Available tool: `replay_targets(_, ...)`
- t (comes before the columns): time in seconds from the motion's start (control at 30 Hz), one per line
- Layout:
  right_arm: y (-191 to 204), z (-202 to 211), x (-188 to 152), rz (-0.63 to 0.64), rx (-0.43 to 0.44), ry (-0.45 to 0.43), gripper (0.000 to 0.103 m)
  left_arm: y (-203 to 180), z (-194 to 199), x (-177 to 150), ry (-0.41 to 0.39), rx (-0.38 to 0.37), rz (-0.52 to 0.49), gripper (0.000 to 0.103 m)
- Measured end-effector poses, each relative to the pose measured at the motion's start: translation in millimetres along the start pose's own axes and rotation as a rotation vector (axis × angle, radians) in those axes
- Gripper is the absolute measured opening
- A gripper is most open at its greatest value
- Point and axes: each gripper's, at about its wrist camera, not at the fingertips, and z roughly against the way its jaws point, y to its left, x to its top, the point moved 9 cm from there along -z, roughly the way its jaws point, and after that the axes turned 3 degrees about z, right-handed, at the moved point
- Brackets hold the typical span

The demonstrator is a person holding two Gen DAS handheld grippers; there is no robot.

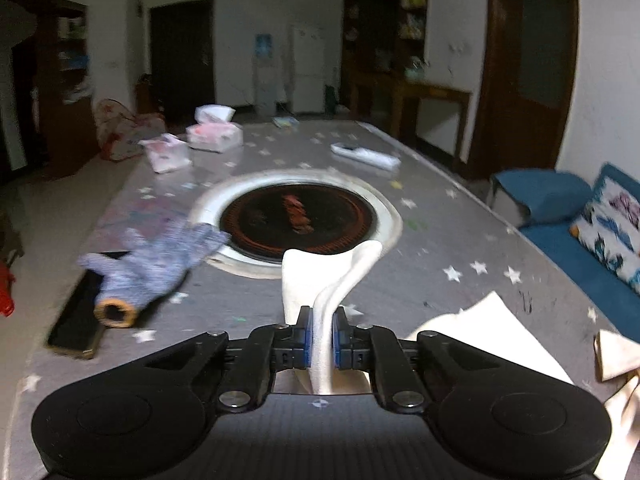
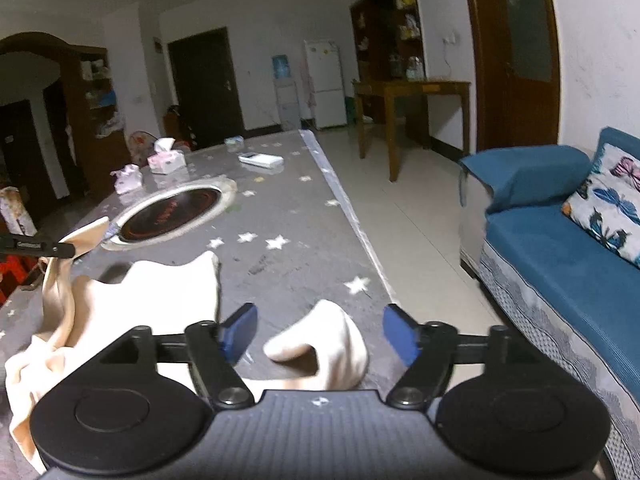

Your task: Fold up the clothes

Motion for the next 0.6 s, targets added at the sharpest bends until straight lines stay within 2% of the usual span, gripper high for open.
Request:
replay_targets(0.1,10,2,8,0.005,0.033,-0.027,0.093,21,28,0,-0.038,0.037,0.036,0.010)
replay_targets(0.3,34,1,16,0.044,0.103,-0.047,0.099,63,81,-12,-0.077,0.120,0.112,0.010)
replay_targets(0.43,52,-4,15,0.098,0.143,-0.026,0.099,91,111,-32,-0.065,0.174,0.160,0.010)
replay_targets(0.6,67,-10,10,0.137,0.185,0.015,0.099,123,130,-62,-0.002,0.268,0.197,0.010)
